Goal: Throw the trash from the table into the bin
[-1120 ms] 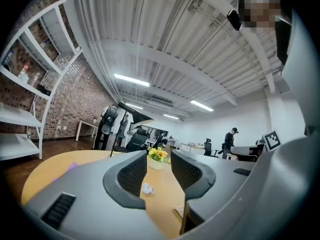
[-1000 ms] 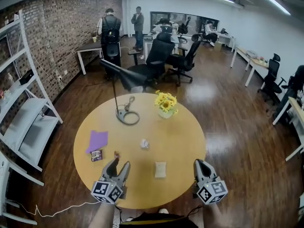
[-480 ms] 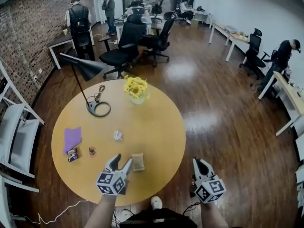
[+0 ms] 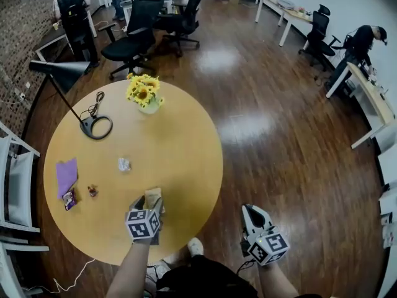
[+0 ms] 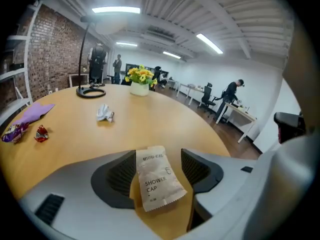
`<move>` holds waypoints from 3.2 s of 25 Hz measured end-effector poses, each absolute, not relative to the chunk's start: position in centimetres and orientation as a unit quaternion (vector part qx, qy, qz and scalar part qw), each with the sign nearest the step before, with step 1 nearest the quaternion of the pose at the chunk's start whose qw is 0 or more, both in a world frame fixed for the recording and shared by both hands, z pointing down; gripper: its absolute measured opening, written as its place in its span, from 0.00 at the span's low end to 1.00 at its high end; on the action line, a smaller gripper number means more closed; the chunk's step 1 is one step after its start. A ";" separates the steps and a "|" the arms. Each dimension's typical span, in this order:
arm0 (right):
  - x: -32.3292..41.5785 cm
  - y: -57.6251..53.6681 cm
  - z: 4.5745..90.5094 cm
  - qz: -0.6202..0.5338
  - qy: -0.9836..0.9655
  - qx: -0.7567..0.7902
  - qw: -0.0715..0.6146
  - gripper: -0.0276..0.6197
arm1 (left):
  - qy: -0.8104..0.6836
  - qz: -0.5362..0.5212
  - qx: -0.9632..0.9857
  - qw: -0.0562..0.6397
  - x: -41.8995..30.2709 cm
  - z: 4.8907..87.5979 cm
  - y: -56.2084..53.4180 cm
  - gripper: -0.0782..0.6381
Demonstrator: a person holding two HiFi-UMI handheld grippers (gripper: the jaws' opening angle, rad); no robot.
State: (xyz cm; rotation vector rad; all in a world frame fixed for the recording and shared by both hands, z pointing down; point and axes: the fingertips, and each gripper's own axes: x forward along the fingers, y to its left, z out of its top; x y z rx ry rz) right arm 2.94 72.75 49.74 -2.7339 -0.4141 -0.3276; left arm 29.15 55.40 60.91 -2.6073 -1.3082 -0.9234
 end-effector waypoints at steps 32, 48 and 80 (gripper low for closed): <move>15.9 60.0 44.5 -0.087 0.058 -0.985 0.140 0.05 | -0.313 -0.151 -0.937 -0.028 32.1 47.8 35.8 0.32; 29.2 22.8 37.5 -0.033 0.336 -0.940 0.053 0.05 | -0.028 0.028 -0.998 -0.057 23.7 36.4 -7.7 0.32; 14.1 -22.0 51.2 -0.186 0.744 -0.637 -0.077 0.05 | 0.467 -0.032 -0.867 -0.171 -14.1 54.1 -29.9 0.32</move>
